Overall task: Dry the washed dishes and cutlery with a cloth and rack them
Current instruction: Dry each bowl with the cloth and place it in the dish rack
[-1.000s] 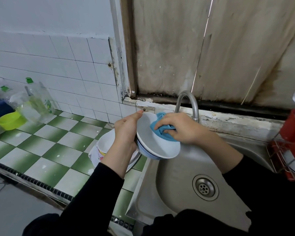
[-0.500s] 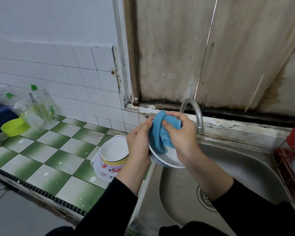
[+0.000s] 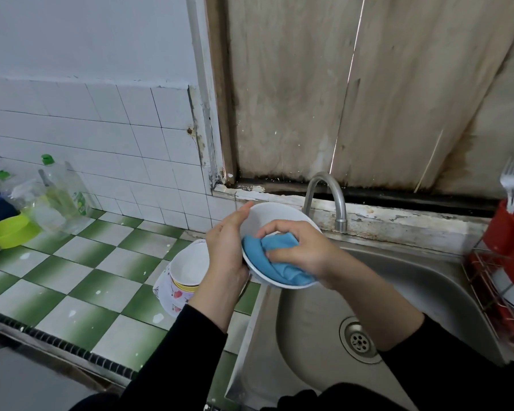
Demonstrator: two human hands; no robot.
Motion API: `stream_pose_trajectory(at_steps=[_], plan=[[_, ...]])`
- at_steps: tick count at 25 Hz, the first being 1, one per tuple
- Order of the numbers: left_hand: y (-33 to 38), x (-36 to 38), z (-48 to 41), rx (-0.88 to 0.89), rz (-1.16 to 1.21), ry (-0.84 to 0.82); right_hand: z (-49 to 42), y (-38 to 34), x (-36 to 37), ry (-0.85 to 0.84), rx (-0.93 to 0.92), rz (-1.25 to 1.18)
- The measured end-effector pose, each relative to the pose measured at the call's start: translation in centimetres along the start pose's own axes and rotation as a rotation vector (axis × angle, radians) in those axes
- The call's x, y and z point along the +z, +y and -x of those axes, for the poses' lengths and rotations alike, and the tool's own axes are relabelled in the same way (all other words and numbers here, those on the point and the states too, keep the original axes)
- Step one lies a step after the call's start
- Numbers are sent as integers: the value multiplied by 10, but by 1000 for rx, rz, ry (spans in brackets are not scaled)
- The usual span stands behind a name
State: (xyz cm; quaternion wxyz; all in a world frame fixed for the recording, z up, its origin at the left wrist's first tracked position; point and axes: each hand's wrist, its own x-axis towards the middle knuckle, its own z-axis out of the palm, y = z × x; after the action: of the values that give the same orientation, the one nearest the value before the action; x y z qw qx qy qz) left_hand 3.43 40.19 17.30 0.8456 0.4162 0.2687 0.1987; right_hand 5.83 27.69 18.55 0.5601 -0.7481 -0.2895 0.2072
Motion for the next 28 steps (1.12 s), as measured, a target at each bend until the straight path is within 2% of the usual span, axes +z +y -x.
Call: stream_pose_trajectory(at_steps=[2,4,6,7,9,11,13,16,18,22,24,26,28], plan=[[6,-3,-1,20,-34,-24,6,-10,-19,-181,-70,322],[9,-4,0,20,-66,-54,7,-17,-35,-261,-49,694],[11,-7,1,-11,-97,-83,2,-17,-41,-194,-139,971],[12,-8,1,-39,-110,-103,-2,-16,-42,-120,-248,1018],[15,-11,2,-92,-131,-149,-7,-14,-40,-43,-427,1035],[21,-16,1,-91,-140,-149,-12,-9,-34,-10,-517,1093],[26,-21,-2,-39,-130,-106,-10,-7,-26,-45,-397,1139],[30,-26,-3,19,-166,-87,0,-7,-14,-240,-97,1092],[29,-29,-1,-2,-190,-108,5,-10,-11,-238,-85,1029],[31,-27,-2,-7,-180,-138,0,-8,-11,-24,-192,1102],[32,-23,-3,39,-167,-125,3,-7,-3,-51,-130,1095],[28,-18,-1,67,-171,-125,12,-5,3,-90,-52,972],[20,-15,2,61,-168,-126,24,-7,1,-95,18,675]])
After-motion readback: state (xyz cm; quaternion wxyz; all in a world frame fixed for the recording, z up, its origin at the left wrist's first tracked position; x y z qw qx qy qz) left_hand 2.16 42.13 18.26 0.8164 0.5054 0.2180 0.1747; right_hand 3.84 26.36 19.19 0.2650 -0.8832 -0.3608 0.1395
